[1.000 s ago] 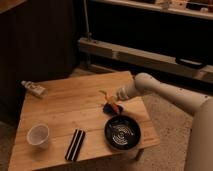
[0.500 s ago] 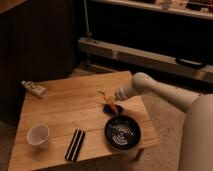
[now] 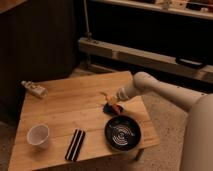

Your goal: Place the pepper on the white sponge

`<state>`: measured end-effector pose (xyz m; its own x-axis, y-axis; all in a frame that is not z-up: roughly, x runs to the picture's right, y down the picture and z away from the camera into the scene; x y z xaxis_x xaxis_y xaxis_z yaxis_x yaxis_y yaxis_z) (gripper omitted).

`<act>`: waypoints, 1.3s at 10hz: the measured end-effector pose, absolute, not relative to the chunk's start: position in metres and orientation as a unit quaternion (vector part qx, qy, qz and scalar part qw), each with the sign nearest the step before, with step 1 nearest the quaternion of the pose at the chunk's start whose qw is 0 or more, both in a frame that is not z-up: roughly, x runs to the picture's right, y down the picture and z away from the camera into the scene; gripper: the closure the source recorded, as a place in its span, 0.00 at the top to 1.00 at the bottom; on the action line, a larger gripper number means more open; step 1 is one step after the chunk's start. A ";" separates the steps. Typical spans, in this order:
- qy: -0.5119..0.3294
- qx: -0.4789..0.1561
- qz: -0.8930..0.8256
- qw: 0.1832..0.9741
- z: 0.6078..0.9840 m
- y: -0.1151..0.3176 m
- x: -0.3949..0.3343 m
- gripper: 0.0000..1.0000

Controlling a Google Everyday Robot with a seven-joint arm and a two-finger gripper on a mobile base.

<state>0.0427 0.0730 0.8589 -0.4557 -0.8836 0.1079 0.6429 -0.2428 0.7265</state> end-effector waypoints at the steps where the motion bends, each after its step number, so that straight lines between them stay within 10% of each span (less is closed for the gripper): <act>1: -0.365 0.163 -0.770 0.496 0.857 0.076 0.044 0.00; 13: -0.378 0.152 -0.768 0.494 0.873 0.083 0.033 0.05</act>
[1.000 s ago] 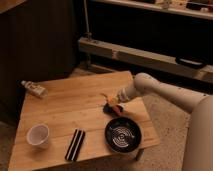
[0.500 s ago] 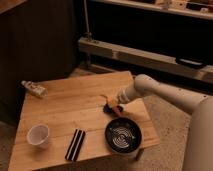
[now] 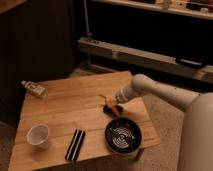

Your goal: Place the pepper on the white sponge

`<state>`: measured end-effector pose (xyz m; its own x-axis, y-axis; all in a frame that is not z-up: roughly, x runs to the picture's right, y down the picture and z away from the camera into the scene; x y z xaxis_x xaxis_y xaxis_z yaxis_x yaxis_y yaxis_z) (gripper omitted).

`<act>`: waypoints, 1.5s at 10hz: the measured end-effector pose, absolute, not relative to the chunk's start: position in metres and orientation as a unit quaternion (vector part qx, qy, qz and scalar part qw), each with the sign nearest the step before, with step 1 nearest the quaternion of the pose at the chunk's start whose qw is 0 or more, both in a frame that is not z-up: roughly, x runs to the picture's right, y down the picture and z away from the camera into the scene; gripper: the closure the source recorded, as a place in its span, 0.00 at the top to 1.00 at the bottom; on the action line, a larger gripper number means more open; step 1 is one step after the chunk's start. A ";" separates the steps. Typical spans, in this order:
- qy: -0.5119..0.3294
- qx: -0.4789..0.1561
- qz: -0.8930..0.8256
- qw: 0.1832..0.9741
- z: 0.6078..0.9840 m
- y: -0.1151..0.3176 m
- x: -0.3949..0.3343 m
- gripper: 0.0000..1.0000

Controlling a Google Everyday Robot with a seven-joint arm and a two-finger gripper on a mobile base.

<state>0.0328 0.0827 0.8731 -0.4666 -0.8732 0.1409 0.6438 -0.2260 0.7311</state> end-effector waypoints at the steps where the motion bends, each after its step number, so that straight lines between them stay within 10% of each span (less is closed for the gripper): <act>1: -0.380 0.148 -0.769 0.493 0.874 0.083 0.033 0.11; 6: -0.382 0.132 -0.773 0.489 0.873 0.083 0.036 0.60; 15: -0.379 0.126 -0.770 0.497 0.867 0.079 0.036 0.60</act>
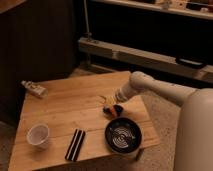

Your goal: Place the pepper on the white sponge

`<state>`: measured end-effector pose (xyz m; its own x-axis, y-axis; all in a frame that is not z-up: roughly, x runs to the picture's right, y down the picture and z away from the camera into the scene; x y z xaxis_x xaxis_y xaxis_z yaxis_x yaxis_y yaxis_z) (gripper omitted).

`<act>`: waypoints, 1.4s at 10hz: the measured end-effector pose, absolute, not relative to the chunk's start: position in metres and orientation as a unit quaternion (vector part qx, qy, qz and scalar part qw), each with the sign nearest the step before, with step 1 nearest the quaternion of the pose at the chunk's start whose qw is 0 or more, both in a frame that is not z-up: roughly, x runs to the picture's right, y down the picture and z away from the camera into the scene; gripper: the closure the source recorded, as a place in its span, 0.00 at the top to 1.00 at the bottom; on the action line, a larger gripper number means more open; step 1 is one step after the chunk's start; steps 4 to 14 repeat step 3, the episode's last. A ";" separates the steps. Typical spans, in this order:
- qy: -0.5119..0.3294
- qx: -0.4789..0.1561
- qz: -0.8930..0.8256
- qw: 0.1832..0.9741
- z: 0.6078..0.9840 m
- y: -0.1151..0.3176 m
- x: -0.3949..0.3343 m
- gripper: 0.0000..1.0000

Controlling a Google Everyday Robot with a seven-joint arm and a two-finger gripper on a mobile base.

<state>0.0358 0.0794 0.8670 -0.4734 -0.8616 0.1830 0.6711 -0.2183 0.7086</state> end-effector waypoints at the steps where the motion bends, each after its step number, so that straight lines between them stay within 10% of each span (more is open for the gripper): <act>1: -0.378 0.125 -0.769 0.499 0.867 0.080 0.037 0.60; 14: -0.378 0.125 -0.769 0.500 0.867 0.079 0.037 0.60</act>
